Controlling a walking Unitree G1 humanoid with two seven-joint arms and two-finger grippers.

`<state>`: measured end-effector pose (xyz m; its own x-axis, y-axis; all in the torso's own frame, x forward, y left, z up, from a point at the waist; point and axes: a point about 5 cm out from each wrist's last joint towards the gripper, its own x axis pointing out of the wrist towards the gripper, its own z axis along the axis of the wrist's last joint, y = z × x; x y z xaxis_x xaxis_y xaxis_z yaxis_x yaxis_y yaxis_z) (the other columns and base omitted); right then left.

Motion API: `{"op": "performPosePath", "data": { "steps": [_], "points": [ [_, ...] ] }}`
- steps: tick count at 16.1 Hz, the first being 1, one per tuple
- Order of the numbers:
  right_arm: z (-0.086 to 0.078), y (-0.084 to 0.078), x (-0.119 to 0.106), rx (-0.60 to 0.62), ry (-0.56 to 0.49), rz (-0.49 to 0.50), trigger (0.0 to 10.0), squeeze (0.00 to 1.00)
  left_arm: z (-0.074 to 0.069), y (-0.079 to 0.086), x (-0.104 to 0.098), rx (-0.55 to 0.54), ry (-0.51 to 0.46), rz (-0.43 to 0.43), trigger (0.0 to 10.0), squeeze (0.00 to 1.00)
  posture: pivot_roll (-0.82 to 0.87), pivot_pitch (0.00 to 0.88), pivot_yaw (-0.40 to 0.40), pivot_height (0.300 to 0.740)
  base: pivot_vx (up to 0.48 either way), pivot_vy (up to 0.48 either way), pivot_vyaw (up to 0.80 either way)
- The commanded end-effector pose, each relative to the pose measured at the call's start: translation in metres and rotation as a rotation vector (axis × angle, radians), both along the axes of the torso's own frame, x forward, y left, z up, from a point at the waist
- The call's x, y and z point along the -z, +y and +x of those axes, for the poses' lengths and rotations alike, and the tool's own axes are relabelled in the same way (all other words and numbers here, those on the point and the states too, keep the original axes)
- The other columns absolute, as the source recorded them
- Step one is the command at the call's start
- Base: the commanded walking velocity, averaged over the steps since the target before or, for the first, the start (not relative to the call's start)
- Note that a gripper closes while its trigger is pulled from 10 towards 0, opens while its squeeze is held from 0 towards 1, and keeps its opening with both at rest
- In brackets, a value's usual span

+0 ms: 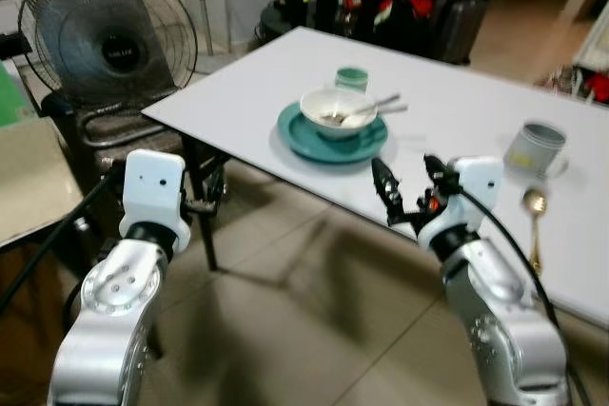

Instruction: Setting the table

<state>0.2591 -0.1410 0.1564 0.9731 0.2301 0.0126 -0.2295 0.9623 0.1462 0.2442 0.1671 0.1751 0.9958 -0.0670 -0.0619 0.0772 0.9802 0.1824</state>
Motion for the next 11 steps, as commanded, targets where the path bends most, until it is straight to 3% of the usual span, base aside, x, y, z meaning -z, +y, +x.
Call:
{"op": "performPosePath", "data": {
  "steps": [1,7,11],
  "points": [
    [0.0014,-0.0027,0.0046,-0.008,0.038,-0.007,10.0,1.0,-0.0003,-0.0002,-0.0027,0.0,-0.011,0.009,10.0,1.0,0.0,0.0,-0.002,0.74,0.0,0.42,0.0],
    [0.0035,-0.0005,0.0066,-0.062,0.057,-0.011,10.0,1.0,-0.0033,-0.0001,-0.0013,-0.002,-0.005,0.021,10.0,1.0,0.01,0.0,-0.014,0.74,0.0,0.419,0.0],
    [0.0044,0.0043,0.0064,-0.106,0.05,-0.035,10.0,1.0,-0.0021,-0.0001,-0.0032,0.002,-0.01,0.027,10.0,1.0,0.01,0.0,-0.014,0.74,0.0,0.423,0.8]
  ]
}}
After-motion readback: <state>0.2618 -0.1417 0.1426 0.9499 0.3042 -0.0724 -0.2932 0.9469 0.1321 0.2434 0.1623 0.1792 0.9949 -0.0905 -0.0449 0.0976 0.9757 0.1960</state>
